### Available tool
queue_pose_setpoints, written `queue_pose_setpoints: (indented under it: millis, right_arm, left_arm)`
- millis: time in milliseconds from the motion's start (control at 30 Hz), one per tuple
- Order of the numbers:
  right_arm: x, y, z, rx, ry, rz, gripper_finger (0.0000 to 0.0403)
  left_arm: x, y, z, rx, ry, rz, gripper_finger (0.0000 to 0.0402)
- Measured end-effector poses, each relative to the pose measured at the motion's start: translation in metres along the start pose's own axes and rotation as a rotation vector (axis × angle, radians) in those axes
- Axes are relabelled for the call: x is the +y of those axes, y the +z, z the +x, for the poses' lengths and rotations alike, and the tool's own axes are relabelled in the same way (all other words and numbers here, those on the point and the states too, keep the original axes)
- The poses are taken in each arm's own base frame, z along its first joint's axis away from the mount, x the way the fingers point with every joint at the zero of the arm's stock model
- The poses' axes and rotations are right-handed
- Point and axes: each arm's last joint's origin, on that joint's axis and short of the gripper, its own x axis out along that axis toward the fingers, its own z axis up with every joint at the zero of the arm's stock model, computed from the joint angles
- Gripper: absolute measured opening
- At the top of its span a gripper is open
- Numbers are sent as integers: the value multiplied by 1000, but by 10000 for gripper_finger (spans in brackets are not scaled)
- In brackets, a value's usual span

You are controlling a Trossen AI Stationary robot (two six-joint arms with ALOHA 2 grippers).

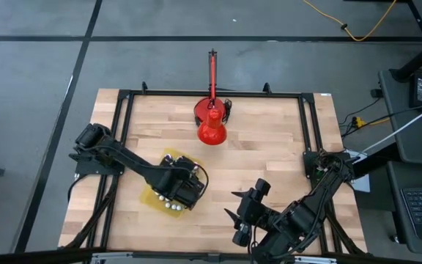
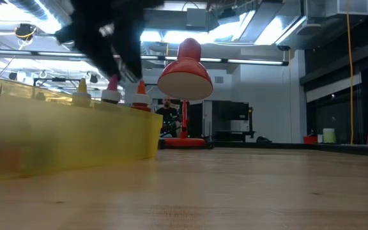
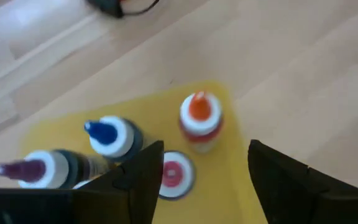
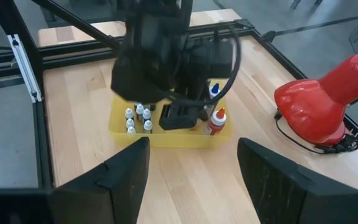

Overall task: Pick & Place food coloring
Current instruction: Put the large pink food coloring bottle into the yellow bin, then return to Home Position

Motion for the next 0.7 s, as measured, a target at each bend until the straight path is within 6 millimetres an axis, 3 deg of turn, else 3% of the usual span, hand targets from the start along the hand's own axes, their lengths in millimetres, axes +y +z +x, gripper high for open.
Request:
queue_pose_setpoints:
  millis: [200,433,700]
  right_arm:
    - [0,0,0,-3,-1,1,244]
    - [3,1,-4,-95,-35,18,244]
    - [5,-3,-14,-166,-62,64,244]
  left_arm:
    - [8,27,-35,-25,-96,-22,251]
    - [51,53,-83,-56,-196,-18,290]
    - [108,66,-148,-246,-388,59,294]
